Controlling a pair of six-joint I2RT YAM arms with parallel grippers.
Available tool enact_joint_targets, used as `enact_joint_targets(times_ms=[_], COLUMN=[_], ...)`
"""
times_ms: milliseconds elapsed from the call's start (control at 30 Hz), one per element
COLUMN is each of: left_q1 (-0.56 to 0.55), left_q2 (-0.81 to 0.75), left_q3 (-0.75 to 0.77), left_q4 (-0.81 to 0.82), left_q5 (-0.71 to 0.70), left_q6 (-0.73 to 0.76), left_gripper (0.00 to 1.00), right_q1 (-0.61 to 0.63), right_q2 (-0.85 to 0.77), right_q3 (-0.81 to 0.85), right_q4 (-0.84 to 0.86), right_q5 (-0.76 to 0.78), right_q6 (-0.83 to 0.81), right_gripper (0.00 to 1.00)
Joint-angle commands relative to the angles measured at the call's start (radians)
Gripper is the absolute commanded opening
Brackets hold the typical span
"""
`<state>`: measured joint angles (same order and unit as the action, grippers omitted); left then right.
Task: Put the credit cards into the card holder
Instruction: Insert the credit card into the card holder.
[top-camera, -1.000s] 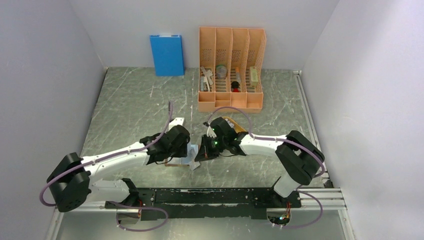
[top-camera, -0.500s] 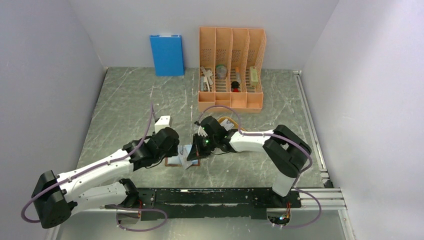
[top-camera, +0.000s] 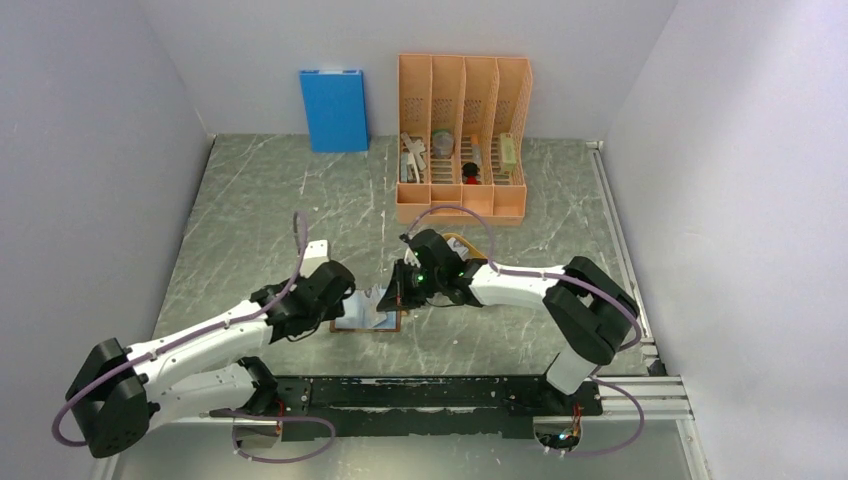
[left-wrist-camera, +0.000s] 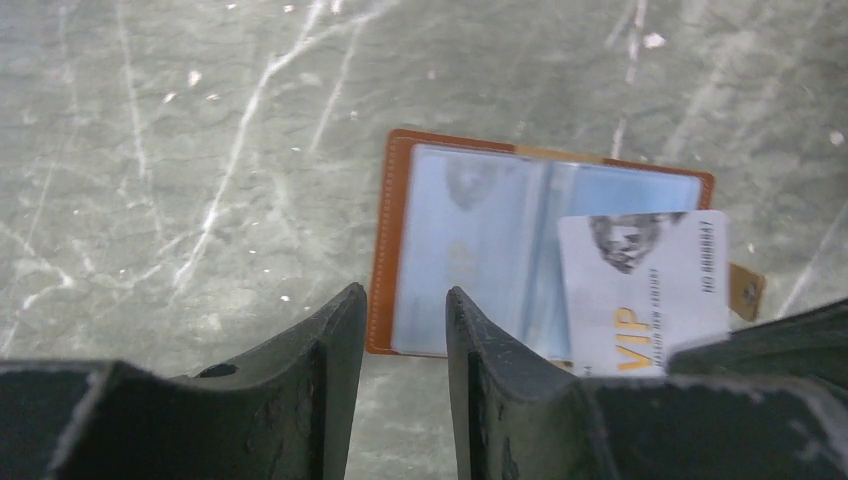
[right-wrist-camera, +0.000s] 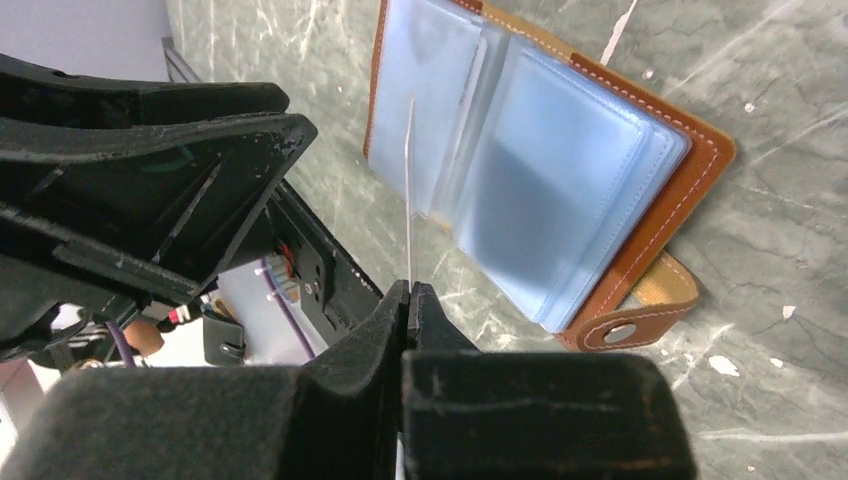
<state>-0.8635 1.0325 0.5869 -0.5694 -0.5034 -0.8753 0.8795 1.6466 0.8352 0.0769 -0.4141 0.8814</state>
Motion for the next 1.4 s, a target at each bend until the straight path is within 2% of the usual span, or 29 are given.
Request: enact_joint_targets(times_ms=[0,167,500,1367], left_q1=[0.065,0.133,0.161,0.161], left_q2=[-0.047,-0.029,0.009,0.034], left_q3=[-0.054,-0.097,-0.155,-0.166], left_q4=[0.007,0.038,0.101,0.135], left_q5=[0.007,0.09,0.174,0.205], left_q6=[-0.035,-0.03,-0.044,-0.016], left_gripper=[0.4,0.39,0.39,0.37], right_q1=[-0.008,-0.008,-0.008,-0.008], right_q2=[0.013,0.048,0.085,0.148], right_q3=[-0.03,-0.042,-0.06,-0.038], right_q4=[0.067,0.108,0.125,0.206], right_q5=[-0.013,-0.05,-0.054,-0.088], right_q6=[0.051,0.088,0.122,0.138], right_gripper=[0.0,0.0,0.0,0.0])
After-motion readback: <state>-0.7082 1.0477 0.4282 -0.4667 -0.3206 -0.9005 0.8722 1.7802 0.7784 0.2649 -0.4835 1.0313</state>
